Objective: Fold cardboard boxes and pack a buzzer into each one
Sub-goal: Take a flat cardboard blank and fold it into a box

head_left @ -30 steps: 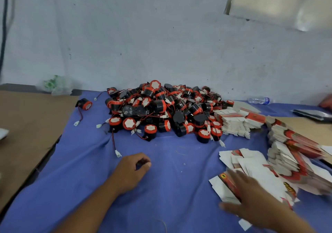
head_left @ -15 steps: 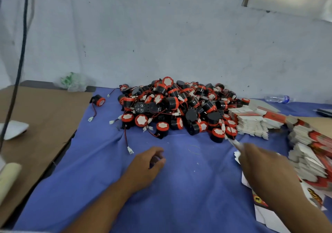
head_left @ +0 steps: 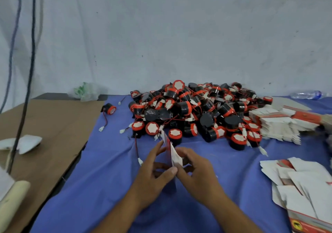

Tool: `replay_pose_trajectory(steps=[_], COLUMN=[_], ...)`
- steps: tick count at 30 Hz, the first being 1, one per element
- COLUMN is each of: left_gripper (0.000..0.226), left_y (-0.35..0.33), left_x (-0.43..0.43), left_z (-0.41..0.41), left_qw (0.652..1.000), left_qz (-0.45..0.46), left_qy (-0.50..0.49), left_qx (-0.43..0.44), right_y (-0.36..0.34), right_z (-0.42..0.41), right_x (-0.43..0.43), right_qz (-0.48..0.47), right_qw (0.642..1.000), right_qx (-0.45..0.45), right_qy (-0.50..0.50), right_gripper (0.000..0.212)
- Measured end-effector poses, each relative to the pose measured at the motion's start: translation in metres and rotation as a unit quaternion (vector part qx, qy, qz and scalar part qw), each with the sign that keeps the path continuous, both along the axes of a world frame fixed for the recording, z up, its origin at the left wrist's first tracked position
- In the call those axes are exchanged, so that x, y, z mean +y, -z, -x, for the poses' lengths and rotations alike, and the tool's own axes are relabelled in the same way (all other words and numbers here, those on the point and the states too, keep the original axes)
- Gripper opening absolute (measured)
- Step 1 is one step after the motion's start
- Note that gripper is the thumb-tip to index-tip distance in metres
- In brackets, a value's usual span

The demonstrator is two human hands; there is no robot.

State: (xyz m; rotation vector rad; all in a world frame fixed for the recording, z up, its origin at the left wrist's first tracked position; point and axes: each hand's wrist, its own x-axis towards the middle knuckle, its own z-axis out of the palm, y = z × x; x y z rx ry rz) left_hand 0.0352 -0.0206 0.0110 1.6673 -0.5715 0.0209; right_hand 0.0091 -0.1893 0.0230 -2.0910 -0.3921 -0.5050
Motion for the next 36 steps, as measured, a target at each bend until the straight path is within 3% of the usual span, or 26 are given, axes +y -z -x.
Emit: replay_pose_trajectory(steps=[6, 12, 17, 21, 27, 30, 33, 36], left_gripper=[0.058, 0.076, 0.089, 0.090, 0.061, 0.057, 0.061, 0.060], left_y=[0.009, 0.008, 0.007, 0.006, -0.002, 0.000, -0.001, 0.001], left_x=[-0.006, -0.007, -0.007, -0.004, -0.001, 0.004, 0.009, 0.006], left_z=[-0.002, 0.002, 0.005, 0.004, 0.002, 0.003, 0.003, 0.002], left_qw=[0.999, 0.998, 0.997, 0.996, 0.998, 0.999, 0.999, 0.996], left_qz=[-0.033, -0.050, -0.048, -0.042, 0.014, 0.046, 0.027, -0.015], left_qy=[0.010, 0.029, 0.049, 0.046, 0.000, 0.007, 0.041, 0.088], left_qx=[0.016, -0.025, -0.041, -0.065, -0.057, -0.020, -0.014, 0.007], right_y=[0.009, 0.008, -0.001, -0.008, -0.016, -0.016, -0.012, -0.011], right_z=[-0.004, -0.006, 0.001, 0.008, 0.014, 0.011, 0.006, 0.004], right_x=[-0.005, -0.003, -0.008, -0.009, -0.013, -0.016, -0.017, -0.016], right_qz=[0.054, 0.110, 0.103, 0.053, -0.029, -0.137, -0.271, -0.334], right_qw=[0.995, 0.992, 0.992, 0.990, 0.973, 0.961, 0.929, 0.914], right_qx=[0.077, 0.026, 0.040, 0.087, 0.152, 0.165, 0.184, 0.192], right_qy=[-0.029, -0.051, -0.067, -0.096, -0.172, -0.177, -0.172, -0.131], right_gripper=[0.054, 0.088, 0.086, 0.081, 0.080, 0.072, 0.061, 0.053])
